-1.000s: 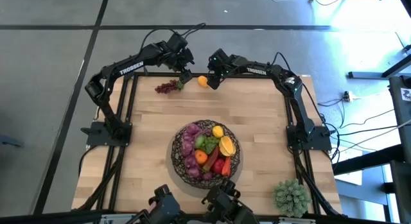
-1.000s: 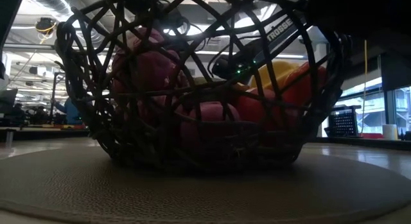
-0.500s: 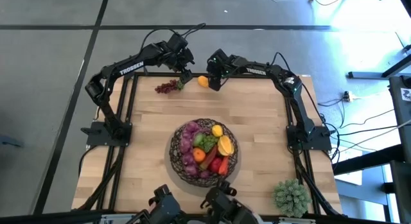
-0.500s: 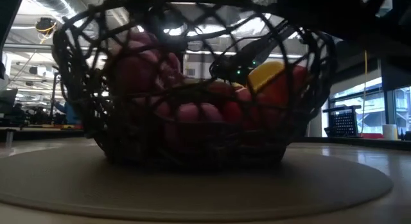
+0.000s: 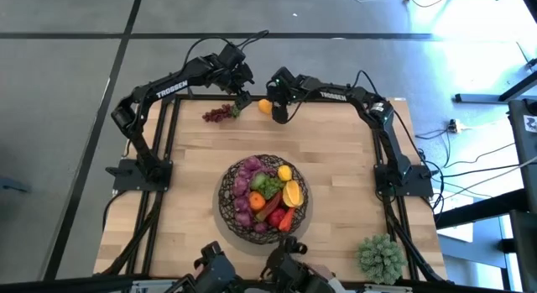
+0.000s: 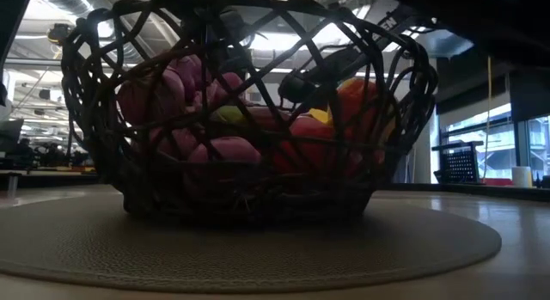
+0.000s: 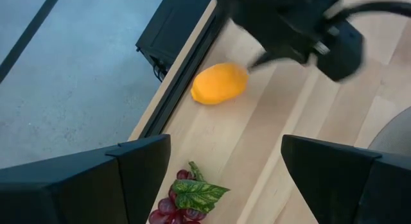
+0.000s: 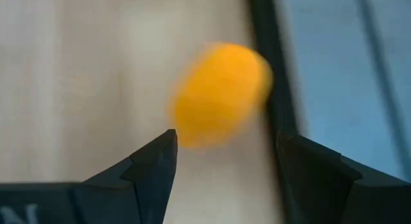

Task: Build produce basket
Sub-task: Put the lemon into the mesh basket

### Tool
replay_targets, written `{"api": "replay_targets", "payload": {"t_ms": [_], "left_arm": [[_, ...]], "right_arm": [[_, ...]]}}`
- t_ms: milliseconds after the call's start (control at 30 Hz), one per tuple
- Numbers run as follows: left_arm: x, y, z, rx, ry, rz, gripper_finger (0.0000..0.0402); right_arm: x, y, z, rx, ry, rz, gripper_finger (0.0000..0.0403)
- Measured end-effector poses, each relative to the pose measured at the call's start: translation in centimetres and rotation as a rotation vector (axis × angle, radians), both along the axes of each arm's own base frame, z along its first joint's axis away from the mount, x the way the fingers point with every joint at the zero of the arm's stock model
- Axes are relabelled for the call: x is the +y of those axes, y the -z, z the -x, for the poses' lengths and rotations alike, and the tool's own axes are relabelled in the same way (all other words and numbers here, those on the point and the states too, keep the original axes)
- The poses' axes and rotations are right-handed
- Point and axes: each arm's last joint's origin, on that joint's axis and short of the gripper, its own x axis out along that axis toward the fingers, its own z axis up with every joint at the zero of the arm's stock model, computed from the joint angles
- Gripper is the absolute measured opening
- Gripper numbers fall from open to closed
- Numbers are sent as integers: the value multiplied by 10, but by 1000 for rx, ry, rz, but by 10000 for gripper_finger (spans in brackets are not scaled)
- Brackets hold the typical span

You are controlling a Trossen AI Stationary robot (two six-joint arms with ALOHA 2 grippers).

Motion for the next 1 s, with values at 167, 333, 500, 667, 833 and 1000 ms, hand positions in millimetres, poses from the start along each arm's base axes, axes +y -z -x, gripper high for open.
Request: {"api": "replay_targets", "payload": {"t_ms": [167, 333, 500, 667, 833, 1000], "left_arm": [[0, 0, 0, 2, -2, -2, 289], [1, 0, 0, 11, -13, -12, 289], [1, 0, 0, 14, -17, -16, 289], [1, 0, 0, 15, -18, -16, 289], [1, 0, 0, 15, -18, -16, 289], [1, 0, 0, 14, -19, -16, 289]], "right_arm": [[-11, -3, 7, 56, 105, 107, 259], [-16, 1, 10, -61, -15, -70, 259], [-16, 3, 9, -70, -26, -82, 259], [-18, 6, 6, -98, -24, -63, 259], [-17, 12, 4, -124, -51, -129, 259], [-13, 21, 3, -165, -77, -274, 259]]}}
